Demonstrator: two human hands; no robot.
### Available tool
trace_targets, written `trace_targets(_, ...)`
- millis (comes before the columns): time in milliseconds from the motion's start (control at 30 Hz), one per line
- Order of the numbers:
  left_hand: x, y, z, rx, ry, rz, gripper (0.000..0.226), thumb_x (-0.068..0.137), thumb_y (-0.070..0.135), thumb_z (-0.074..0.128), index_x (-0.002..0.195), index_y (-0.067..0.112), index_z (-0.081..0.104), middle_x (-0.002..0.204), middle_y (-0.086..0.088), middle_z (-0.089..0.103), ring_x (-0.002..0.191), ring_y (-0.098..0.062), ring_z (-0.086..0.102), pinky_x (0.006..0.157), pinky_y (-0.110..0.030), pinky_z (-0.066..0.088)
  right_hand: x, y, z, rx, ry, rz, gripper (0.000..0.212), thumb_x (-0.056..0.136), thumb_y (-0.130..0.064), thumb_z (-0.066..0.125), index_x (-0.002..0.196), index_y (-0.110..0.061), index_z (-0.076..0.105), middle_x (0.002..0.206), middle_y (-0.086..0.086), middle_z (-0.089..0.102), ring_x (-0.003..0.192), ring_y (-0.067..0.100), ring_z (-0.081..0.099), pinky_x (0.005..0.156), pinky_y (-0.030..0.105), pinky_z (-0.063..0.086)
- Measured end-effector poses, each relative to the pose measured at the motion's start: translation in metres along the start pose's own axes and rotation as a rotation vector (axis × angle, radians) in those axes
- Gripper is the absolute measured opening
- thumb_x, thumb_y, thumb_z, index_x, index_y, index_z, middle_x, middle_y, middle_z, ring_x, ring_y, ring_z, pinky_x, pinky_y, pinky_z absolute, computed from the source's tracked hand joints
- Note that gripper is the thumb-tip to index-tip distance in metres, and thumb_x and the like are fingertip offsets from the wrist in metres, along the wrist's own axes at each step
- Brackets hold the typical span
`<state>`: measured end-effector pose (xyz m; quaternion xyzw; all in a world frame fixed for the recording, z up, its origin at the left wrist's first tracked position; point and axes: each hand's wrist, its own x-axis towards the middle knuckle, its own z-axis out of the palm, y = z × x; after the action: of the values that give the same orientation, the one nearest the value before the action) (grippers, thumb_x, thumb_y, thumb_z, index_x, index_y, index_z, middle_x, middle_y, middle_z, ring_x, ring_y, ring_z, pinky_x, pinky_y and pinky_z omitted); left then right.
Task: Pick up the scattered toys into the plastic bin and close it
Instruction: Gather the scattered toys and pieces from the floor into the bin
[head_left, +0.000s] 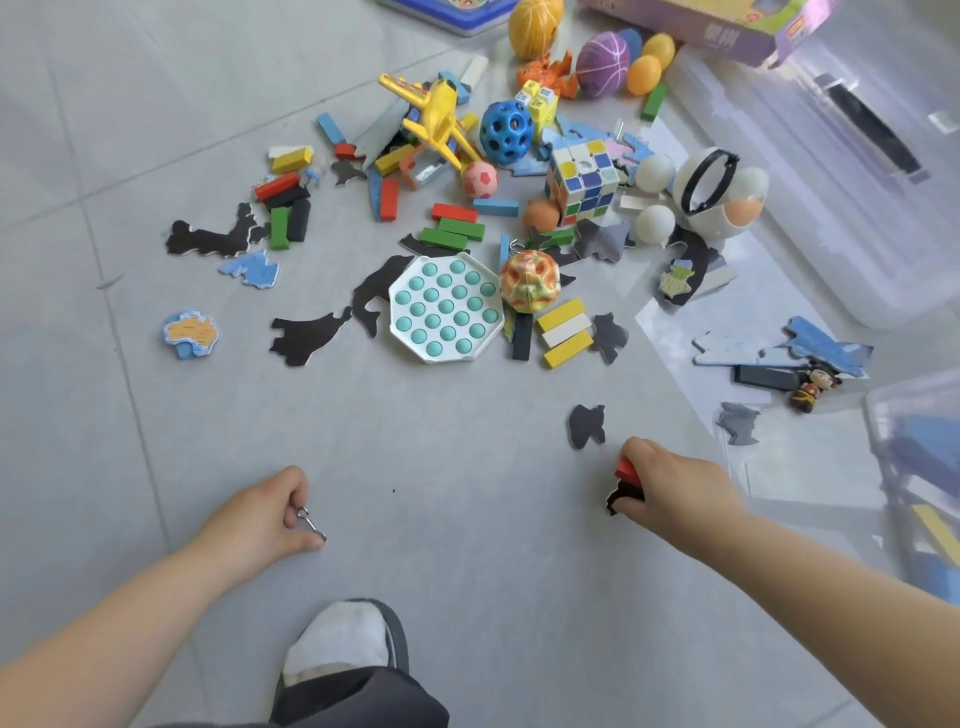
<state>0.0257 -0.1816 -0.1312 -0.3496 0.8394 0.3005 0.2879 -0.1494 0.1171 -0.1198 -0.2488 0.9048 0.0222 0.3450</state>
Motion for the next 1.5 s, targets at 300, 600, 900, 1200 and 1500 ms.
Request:
trace_targets(300, 0.011, 0.04, 0.007, -0.067, -0.128, 0.049, 0.027, 0.089, 0.015, 0.054, 0.063, 0.019, 0.05, 0.062, 0.001, 0.055, 0.051, -0.011, 0.05, 0.044, -0.011, 0.038, -0.008, 0.015, -0.003, 0.158, 0.048, 0.095, 0.025, 0.09, -0.03, 0.05, 0.114, -0.023, 0.044, 0.107, -0.002, 0.062, 0.096, 0.024, 0.058, 0.064, 0.024, 0.036)
trace_targets(600, 0.021, 0.186, 0.03, 0.344, -0.066, 0.587, 0.014, 0.099, 0.024, 0.028, 0.092, 0.018, 0.039, 0.111, -0.005, 0.057, 0.103, -0.026, 0.052, 0.073, -0.028, 0.033, -0.002, 0.086, -0.029, 0.667, 0.323, 0.474, 0.016, 0.087, -0.02, 0.058, 0.103, -0.016, 0.055, 0.099, 0.005, 0.056, 0.086, 0.024, 0.048, 0.077, 0.033, 0.043)
trace_targets(900, 0.051, 0.235, 0.056, 0.685, -0.032, 0.673, 0.034, 0.092, 0.04, 0.044, 0.111, 0.012, 0.042, 0.119, -0.005, 0.053, 0.109, -0.027, 0.051, 0.073, -0.032, 0.034, 0.018, 0.096, -0.023, 0.563, 0.15, 0.51, 0.027, 0.086, -0.03, 0.059, 0.096, -0.019, 0.037, 0.107, 0.005, 0.059, 0.086, 0.024, 0.048, 0.072, 0.027, 0.035)
trace_targets(1200, 0.052, 0.233, 0.072, 0.643, -0.066, 0.624, 0.054, 0.083, 0.042, 0.058, 0.123, 0.014, 0.035, 0.128, -0.004, 0.047, 0.119, -0.023, 0.045, 0.091, -0.031, 0.038, 0.028, 0.097, -0.03, 0.448, 0.096, 0.446, 0.027, 0.084, -0.025, 0.06, 0.09, -0.018, 0.035, 0.096, -0.001, 0.043, 0.084, 0.021, 0.042, 0.052, 0.023, 0.027)
trace_targets(1500, 0.046, 0.237, 0.074, 0.636, -0.042, 0.566, 0.04, 0.086, 0.043, 0.053, 0.092, 0.017, 0.023, 0.122, -0.004, 0.047, 0.116, -0.022, 0.044, 0.085, -0.029, 0.037, 0.021, 0.092, -0.027, 0.483, 0.141, 0.423, 0.028, 0.086, -0.022, 0.057, 0.093, -0.016, 0.031, 0.093, 0.0, 0.045, 0.081, 0.023, 0.043, 0.064, 0.026, 0.033)
